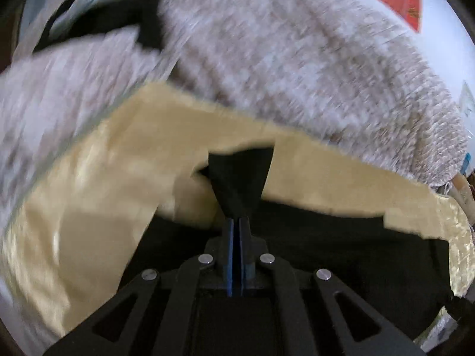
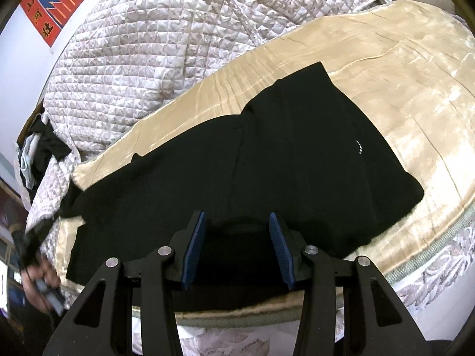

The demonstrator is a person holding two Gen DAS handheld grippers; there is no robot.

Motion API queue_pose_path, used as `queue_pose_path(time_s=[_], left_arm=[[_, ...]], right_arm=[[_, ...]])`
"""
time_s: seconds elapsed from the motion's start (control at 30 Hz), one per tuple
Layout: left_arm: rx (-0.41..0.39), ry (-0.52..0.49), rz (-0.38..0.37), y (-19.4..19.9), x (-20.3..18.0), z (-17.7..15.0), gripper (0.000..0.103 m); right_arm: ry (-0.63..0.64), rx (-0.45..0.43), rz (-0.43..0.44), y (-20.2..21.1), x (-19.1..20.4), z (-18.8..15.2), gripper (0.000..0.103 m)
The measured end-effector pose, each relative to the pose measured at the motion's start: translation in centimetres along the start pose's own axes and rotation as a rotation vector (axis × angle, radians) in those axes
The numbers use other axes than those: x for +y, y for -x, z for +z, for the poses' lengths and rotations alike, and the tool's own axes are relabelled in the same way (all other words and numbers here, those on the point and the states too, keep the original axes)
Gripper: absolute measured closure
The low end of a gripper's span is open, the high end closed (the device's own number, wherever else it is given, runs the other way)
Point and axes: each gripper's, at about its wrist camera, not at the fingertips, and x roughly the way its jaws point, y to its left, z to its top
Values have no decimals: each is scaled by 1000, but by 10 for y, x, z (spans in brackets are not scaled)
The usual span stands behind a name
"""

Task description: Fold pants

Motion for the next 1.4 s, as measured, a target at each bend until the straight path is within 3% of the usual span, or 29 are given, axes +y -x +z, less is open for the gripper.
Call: queue_pose_path(time_s=[0.2,0.27,0.33,0.4,0.57,0.77,0.83,1.3,1.33,1.4], left_arm=[[85,106,0,-7,32,-28,97],[89,148,-36,-7,39,-27,88],[86,193,-70,-7,47,-26,59],[78,249,-126,-7,53,-26,53],[79,329,-175,-14,61,-22,49],[67,290,-130,-23,54,-15,53],[71,276,-115,-26,53,-14,62],[92,246,-49,-40,53,-9,96],[91,242,-47,-41,52,-9,97],[89,231,-45,-40,50,-9,99]], right_arm=[[-25,-20,21,10,-6,-4,58],[-28,-36,16,15,-8,-5,58],[-36,-45,24,18,-10,-6,58],[-39,-50,27,20,-11,-9,58],[-56,-59,39,25,-11,-17,58],[-110,-29,25,19,-16,-24,58],[-129,-35,22,19,-19,-25,58],[-322,-151,2,20,-51,-9,58],[-317,-161,2,22,-50,-7,59],[-322,-179,-14,24,-49,-1,78]])
